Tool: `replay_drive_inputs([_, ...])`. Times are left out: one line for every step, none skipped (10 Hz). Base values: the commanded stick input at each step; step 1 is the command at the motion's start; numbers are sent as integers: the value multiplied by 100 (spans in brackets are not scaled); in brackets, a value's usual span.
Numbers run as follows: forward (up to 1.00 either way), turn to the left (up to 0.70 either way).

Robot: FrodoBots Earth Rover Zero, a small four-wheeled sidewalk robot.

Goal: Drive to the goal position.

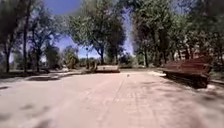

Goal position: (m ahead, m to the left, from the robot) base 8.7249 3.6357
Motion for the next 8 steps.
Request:
replay_drive_inputs([85,0])
replay_drive_inputs([85,-19])
replay_drive_inputs([85,-34])
replay_drive_inputs([85,-34])
replay_drive_inputs([85,-17])
replay_drive_inputs([85,-4])
replay_drive_inputs([85,0])
replay_drive_inputs([85,0])
